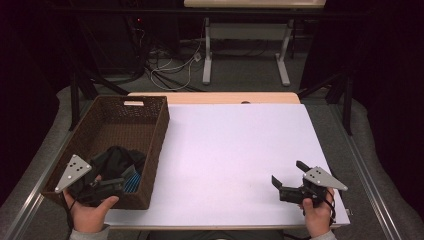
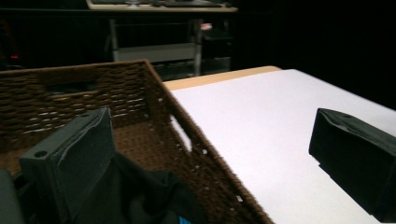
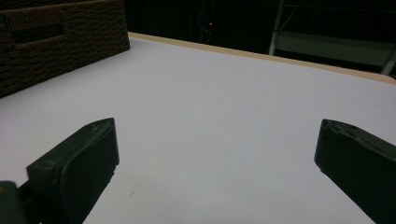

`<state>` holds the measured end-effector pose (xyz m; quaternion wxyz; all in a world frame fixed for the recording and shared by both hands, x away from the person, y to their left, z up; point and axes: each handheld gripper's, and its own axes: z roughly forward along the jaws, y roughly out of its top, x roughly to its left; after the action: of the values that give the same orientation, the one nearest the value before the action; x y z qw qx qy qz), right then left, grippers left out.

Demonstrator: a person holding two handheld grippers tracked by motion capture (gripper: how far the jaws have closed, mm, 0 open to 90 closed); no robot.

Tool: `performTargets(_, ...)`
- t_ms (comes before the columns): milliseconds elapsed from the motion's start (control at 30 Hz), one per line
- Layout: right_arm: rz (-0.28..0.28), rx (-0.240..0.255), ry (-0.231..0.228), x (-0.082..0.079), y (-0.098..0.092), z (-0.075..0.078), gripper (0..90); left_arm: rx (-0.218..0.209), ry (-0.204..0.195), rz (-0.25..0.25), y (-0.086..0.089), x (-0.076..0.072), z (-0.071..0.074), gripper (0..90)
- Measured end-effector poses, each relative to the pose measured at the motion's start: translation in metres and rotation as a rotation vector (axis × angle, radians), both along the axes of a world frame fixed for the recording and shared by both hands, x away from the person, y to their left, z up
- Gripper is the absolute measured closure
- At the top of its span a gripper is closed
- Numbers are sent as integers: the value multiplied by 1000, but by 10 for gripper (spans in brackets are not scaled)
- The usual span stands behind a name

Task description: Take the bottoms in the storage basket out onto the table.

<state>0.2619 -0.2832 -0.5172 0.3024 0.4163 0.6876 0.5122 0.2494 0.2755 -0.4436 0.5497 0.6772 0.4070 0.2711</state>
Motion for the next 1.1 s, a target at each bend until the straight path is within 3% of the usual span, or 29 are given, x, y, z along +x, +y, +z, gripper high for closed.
performTargets(133,0,-5,0,-2,0,-1,0,35,-9,45,3,2,7,1)
performTargets(200,-3,-2,-1,-2,0,-2,0,76,-1,86,4,6,11,1)
performTargets(300,-5,2,15,-3,1,-4,0,66,1,97,5,9,12,1)
performTargets(367,-4,4,20,-2,2,-5,0,24,23,95,8,16,13,1)
performTargets(500,9,-5,19,-3,3,-5,0,15,59,80,8,24,17,1)
performTargets(733,19,-6,25,-2,6,-7,0,120,170,68,12,43,28,1)
performTargets(800,18,-4,27,-2,6,-7,0,174,210,60,13,48,28,1)
performTargets(833,21,-3,34,-1,6,-8,0,203,250,44,15,52,27,2)
performTargets(867,25,-5,30,-1,6,-8,0,205,278,27,15,54,27,2)
performTargets(900,22,-1,35,0,6,-8,0,205,278,27,15,54,27,2)
performTargets(967,23,1,41,0,6,-8,0,210,330,-1,15,57,25,2)
performTargets(1000,23,0,42,0,6,-9,0,244,372,-10,14,60,23,2)
performTargets(1033,27,4,42,1,6,-9,0,244,372,-10,14,60,23,2)
performTargets(1100,35,5,50,1,8,-10,0,281,424,-20,12,63,20,2)
